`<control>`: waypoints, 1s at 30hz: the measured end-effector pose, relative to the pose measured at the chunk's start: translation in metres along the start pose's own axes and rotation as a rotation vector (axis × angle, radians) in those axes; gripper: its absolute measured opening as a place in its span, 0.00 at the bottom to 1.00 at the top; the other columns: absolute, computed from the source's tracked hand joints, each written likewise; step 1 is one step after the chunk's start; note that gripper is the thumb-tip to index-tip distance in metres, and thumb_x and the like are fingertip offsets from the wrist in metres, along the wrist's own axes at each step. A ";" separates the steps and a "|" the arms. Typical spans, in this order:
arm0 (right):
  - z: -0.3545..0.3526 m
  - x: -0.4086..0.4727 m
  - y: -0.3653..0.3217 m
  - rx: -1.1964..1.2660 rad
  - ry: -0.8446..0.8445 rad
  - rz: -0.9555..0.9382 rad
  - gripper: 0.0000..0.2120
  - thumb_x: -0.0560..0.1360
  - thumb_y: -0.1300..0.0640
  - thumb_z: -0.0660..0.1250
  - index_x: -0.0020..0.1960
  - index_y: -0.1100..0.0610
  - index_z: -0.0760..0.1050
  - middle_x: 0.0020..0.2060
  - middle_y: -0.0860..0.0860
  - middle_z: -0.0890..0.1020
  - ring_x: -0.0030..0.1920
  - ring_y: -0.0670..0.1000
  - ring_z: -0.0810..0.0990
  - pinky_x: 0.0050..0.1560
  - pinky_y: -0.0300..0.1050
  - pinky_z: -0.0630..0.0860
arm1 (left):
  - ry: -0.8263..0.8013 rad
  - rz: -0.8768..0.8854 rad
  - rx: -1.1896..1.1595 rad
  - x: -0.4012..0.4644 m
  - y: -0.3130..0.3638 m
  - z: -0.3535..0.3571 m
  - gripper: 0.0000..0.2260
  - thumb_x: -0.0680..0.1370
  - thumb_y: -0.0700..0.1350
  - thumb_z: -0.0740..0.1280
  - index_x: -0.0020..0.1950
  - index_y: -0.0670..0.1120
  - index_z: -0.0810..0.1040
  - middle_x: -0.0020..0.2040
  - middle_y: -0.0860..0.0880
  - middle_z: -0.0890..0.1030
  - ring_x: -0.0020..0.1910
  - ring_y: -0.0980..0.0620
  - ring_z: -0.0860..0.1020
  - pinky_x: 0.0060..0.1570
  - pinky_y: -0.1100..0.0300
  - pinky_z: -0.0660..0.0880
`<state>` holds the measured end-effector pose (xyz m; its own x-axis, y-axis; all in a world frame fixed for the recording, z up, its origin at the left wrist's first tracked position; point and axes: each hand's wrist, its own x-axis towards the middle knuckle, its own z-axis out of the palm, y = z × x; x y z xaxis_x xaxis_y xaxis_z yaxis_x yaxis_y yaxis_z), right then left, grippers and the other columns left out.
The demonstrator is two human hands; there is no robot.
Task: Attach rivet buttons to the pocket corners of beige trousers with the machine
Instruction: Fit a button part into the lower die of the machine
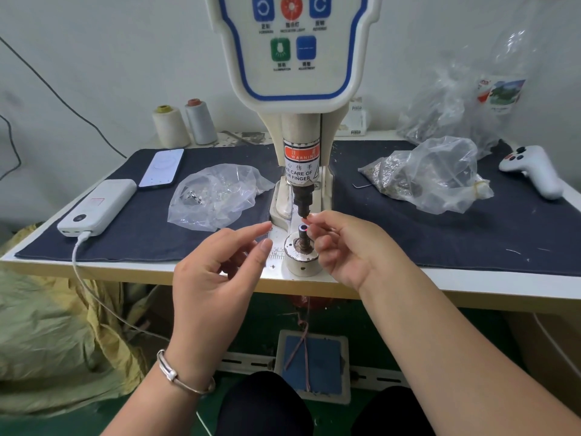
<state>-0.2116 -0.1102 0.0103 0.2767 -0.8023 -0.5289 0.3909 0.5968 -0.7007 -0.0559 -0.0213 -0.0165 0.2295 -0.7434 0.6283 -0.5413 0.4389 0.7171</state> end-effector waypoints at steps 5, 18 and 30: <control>-0.001 -0.002 -0.001 0.040 -0.022 0.007 0.02 0.75 0.65 0.68 0.44 0.63 0.75 0.24 0.51 0.78 0.18 0.42 0.70 0.16 0.32 0.63 | -0.007 0.006 0.019 -0.001 -0.001 0.001 0.09 0.77 0.51 0.69 0.56 0.56 0.83 0.40 0.54 0.81 0.35 0.49 0.79 0.37 0.57 0.77; -0.008 -0.003 -0.001 0.123 -0.105 0.040 0.12 0.74 0.64 0.68 0.57 0.64 0.75 0.28 0.51 0.80 0.19 0.42 0.70 0.15 0.33 0.62 | -0.014 0.030 0.041 -0.002 -0.002 0.001 0.10 0.77 0.50 0.69 0.57 0.58 0.82 0.41 0.55 0.81 0.35 0.50 0.78 0.36 0.59 0.76; -0.007 -0.004 0.002 0.116 -0.127 0.025 0.07 0.73 0.64 0.66 0.50 0.65 0.76 0.30 0.54 0.81 0.20 0.43 0.70 0.16 0.33 0.64 | -0.015 0.025 0.050 -0.001 -0.002 0.000 0.10 0.77 0.46 0.71 0.56 0.57 0.82 0.41 0.55 0.81 0.35 0.51 0.78 0.37 0.63 0.75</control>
<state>-0.2179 -0.1062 0.0077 0.3936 -0.7869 -0.4752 0.4795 0.6168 -0.6242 -0.0546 -0.0212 -0.0189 0.2034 -0.7404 0.6406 -0.5864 0.4319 0.6853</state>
